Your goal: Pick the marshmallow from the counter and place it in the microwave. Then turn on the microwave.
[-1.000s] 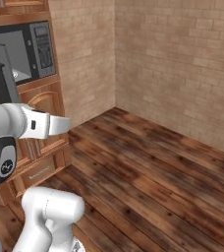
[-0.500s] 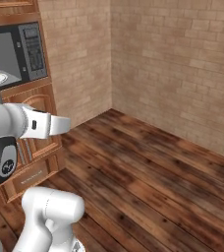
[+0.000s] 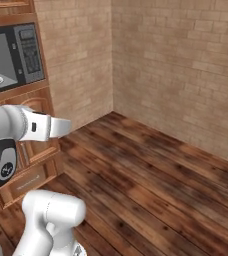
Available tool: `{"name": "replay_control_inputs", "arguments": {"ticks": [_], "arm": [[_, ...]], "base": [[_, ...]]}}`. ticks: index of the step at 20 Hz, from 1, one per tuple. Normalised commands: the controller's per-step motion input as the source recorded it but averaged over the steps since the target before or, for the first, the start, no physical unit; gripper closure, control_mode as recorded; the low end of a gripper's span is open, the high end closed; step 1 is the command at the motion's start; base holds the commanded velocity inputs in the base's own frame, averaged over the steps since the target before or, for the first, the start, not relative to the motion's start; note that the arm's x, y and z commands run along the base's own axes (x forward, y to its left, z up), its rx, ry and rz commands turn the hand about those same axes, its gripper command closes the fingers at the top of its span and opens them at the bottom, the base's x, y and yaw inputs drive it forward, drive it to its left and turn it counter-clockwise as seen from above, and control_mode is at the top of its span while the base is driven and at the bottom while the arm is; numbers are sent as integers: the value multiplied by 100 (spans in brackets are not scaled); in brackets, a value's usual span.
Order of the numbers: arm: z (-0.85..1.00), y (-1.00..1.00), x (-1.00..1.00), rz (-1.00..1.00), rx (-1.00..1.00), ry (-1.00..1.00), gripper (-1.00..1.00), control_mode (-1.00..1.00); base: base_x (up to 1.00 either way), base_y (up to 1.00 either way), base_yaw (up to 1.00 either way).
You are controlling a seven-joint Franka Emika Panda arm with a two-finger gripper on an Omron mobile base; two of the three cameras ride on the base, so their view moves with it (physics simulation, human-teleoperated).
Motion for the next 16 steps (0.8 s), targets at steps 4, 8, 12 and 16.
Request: {"name": "replay_control_inputs", "arguments": {"ticks": [4,8,12,16], "arm": [[0,0,0,0,0,0,100,100],[0,0,0,0,0,0,100,100],[0,0,0,0,0,0,100,100],[0,0,0,0,0,0,100,100]], "base": [[39,-25,4],[33,-22,12],[34,-21,21],[32,-23,30]]}}
